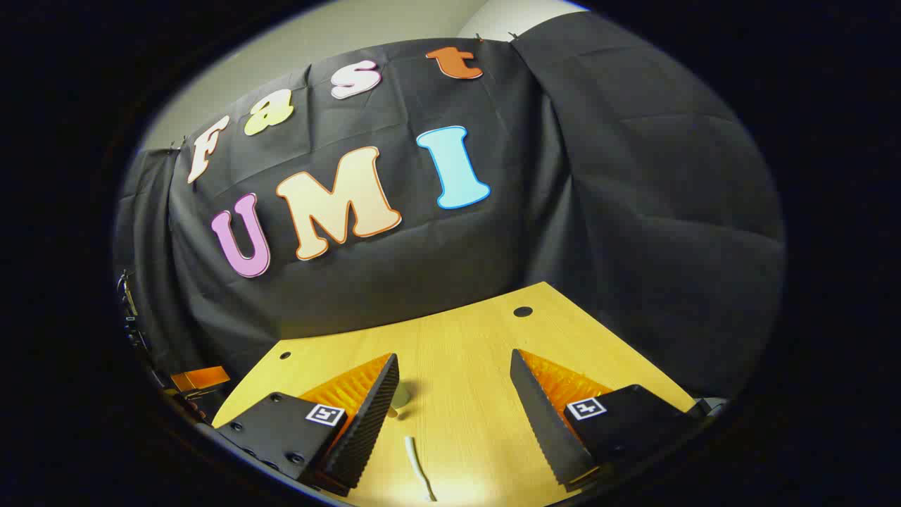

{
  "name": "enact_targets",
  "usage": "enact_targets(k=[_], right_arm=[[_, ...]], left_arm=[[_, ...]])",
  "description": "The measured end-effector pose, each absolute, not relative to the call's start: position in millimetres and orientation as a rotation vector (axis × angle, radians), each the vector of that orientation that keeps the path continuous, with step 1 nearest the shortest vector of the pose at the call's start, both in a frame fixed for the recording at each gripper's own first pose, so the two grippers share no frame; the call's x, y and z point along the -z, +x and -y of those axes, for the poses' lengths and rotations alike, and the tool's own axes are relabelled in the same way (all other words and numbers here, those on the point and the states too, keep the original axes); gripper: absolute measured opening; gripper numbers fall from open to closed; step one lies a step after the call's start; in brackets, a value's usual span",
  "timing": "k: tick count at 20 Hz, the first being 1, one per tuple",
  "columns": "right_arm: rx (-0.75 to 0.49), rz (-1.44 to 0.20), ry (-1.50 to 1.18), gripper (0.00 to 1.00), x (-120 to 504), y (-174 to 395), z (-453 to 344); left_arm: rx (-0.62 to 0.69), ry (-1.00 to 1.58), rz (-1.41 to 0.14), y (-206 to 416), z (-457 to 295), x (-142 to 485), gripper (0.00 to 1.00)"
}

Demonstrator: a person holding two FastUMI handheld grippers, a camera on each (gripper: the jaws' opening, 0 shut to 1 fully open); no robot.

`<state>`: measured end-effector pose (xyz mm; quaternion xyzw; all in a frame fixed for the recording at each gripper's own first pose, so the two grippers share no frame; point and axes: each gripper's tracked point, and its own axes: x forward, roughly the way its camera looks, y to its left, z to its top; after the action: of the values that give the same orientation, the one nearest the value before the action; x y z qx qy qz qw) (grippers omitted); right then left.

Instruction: Put the toothbrush and toothpaste on the desktop into the cup, then pick up the cup and place it on the coaster on the desktop.

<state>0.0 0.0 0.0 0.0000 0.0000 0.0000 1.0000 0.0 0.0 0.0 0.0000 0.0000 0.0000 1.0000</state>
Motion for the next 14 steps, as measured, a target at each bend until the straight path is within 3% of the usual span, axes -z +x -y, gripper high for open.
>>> enact_targets(k=[8, 14], right_arm=[[-0.050, -0.010, -0.120, 0.98, 14, 1, -53], [-0.089, -0.038, -0.060, 0.98, 24, 7, -79]], left_arm=[[0.009, -0.018, -0.012, 2, -12, 2, 0.95], [-0.007, -0.023, -0.013, 2, -25, 1, 0.95]])
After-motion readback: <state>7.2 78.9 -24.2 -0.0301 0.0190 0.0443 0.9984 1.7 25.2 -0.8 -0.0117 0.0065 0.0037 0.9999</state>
